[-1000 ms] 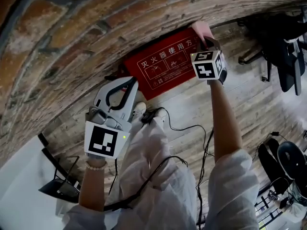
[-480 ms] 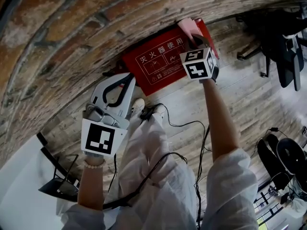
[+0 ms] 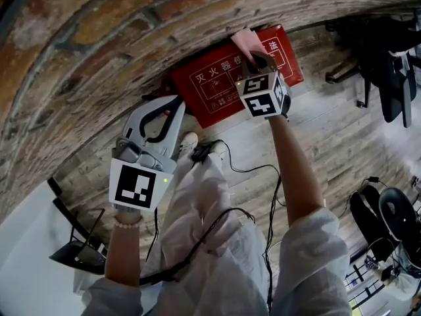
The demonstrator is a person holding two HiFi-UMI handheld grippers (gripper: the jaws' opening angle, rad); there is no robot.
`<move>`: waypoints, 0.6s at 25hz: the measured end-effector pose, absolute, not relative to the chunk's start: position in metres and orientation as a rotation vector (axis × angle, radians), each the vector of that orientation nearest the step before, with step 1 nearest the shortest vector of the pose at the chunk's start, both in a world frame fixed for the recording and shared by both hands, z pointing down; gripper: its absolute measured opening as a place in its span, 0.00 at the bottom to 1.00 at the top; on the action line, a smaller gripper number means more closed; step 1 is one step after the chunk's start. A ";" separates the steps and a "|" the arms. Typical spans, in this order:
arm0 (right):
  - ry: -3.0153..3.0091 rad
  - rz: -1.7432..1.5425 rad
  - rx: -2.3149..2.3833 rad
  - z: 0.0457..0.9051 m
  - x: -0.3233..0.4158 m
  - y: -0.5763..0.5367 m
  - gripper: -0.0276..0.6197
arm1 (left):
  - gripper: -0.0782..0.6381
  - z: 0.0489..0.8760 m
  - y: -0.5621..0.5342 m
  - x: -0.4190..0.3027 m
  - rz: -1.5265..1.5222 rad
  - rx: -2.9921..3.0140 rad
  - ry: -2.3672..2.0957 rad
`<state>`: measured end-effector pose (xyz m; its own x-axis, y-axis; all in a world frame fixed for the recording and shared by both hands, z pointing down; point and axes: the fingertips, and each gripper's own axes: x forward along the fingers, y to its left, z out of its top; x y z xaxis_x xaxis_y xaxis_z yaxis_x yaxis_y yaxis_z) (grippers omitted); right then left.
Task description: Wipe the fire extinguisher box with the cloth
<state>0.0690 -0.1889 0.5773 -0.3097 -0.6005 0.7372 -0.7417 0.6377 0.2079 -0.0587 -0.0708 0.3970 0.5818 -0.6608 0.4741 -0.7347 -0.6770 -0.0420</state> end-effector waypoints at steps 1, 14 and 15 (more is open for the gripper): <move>-2.031 0.211 1.036 0.577 0.065 -0.186 0.07 | 0.11 0.397 -0.070 -0.059 0.699 2.655 -1.175; -2.102 0.183 0.898 0.577 0.015 -0.149 0.07 | 0.11 0.398 -0.062 -0.069 0.728 2.682 -1.169; -2.106 0.181 0.889 0.578 0.011 -0.147 0.07 | 0.11 0.398 -0.061 -0.070 0.724 2.678 -1.174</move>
<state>0.0108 -0.1467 0.5776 -0.4115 -0.5325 0.7397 -0.6509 0.7398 0.1704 -0.0700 -0.0612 0.3978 0.5823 -0.6591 0.4759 -0.7211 -0.6891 -0.0720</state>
